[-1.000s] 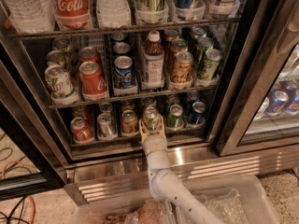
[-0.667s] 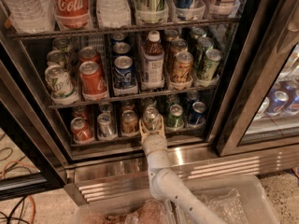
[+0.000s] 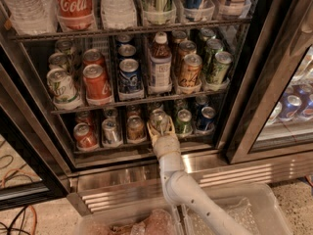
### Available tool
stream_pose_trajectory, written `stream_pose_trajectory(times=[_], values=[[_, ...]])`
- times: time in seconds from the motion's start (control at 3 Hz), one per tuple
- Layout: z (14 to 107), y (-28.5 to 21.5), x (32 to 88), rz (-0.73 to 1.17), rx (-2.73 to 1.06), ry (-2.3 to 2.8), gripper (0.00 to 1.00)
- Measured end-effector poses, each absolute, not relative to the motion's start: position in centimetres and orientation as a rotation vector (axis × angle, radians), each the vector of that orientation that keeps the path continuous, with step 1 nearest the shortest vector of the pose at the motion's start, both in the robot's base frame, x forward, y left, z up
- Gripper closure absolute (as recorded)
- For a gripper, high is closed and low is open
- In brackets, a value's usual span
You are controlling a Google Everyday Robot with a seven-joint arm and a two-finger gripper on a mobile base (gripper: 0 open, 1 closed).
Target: Pick 7up can from bottom shelf of fridge
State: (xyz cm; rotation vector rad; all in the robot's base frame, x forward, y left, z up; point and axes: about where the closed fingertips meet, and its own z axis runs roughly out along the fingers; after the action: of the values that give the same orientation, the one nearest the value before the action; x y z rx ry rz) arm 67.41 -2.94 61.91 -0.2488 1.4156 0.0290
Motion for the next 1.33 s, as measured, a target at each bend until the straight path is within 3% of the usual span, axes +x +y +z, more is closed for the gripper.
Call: stream_pose_trajectory(times=[0.67, 1.33], values=[[65.6, -4.1, 65.3, 0.034, -0.282, 1.366, 1.00], [67.0, -4.2, 59.4, 0.114, -0.295, 1.347, 1.00]])
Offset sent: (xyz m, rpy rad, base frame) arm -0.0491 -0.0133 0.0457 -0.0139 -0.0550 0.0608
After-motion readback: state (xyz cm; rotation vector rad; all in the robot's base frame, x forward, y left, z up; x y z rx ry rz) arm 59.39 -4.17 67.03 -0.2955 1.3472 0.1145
